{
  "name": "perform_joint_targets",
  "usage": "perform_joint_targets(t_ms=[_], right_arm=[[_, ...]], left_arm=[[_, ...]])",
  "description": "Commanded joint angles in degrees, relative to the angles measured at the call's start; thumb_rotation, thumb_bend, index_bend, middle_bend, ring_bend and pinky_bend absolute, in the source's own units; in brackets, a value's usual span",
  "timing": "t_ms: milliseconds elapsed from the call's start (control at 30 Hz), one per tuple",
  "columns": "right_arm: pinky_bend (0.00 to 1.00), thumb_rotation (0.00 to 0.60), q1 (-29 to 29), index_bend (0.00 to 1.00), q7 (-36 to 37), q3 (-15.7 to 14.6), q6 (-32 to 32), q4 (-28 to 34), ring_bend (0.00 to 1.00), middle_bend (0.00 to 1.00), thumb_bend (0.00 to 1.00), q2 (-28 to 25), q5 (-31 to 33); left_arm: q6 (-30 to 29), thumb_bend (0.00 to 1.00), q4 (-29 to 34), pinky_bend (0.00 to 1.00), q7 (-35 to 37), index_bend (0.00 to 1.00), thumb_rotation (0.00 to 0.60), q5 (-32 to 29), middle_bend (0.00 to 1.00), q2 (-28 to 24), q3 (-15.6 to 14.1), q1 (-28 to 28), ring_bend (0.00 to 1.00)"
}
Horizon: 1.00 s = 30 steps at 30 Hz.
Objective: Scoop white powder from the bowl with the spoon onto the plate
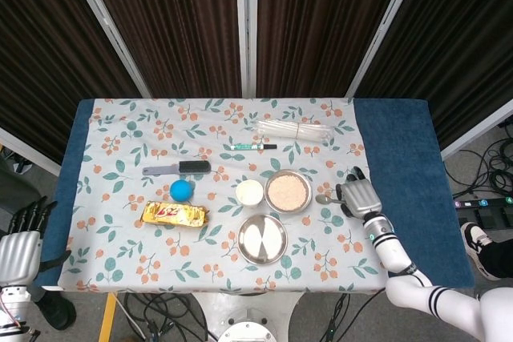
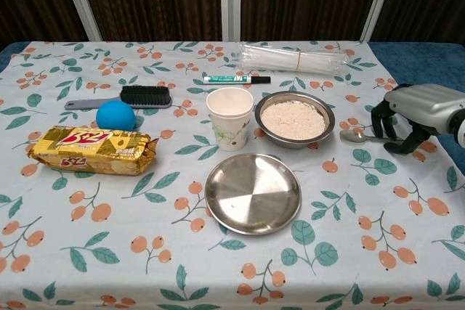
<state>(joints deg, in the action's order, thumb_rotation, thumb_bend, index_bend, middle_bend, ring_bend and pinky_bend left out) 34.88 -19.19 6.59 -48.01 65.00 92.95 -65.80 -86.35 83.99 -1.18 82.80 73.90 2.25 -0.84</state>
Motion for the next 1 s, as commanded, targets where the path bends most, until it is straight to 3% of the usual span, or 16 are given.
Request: perform_joint_targets(t_ms=[33,300,500,700,833,1000], right_arm=[[0.01,0.6,0.02,0.53,0.43,0.05,0.09,0.1,0.21,0.53,0.29,0.02,0.04],[0.01,0.6,-0.01,0.58,1.44,-0.52,0.25,3.25,0.25,0.57,0.33,-3.39,-1.23],[0.01,0.6,1.99,0.59,-3.44,-0.81,1.41,11.78,0.25,0.57,0.33,-13.05,-2.61],[0.01,0.6,6.93,0.59,-10.43,0.94,4.48,20.5,0.25,0.57,0.33,-20.95,-1.39],[0.01,0.6,12.32,0.59,-15.66,1.54,9.5,21.77,0.25,0.57,0.33,-21.61,1.68],[0.01,0.6,19.82,0.6,-23.43,0.42,14.49,18.88,0.25,0.58,0.33,-18.72,7.8]], left_arm=[[-0.04,0.07,0.07,0.1,0.0,0.16,0.6,-0.01,0.14,-0.05,-0.02,0.05,0.08],[-0.31,0.07,0.2,0.1,-0.13,0.16,0.6,-0.04,0.14,-0.29,-0.03,0.26,0.08],[-0.38,0.08,0.26,0.1,-0.26,0.16,0.6,0.13,0.14,-0.48,-0.05,0.25,0.08],[-0.56,0.07,0.39,0.1,-0.53,0.16,0.6,0.2,0.14,-0.37,0.1,0.2,0.08],[-0.6,0.07,0.4,0.1,-0.56,0.16,0.6,0.31,0.14,-0.43,0.1,0.16,0.08],[-0.62,0.07,0.26,0.1,-0.27,0.16,0.6,0.37,0.14,-0.51,0.13,0.14,0.08]])
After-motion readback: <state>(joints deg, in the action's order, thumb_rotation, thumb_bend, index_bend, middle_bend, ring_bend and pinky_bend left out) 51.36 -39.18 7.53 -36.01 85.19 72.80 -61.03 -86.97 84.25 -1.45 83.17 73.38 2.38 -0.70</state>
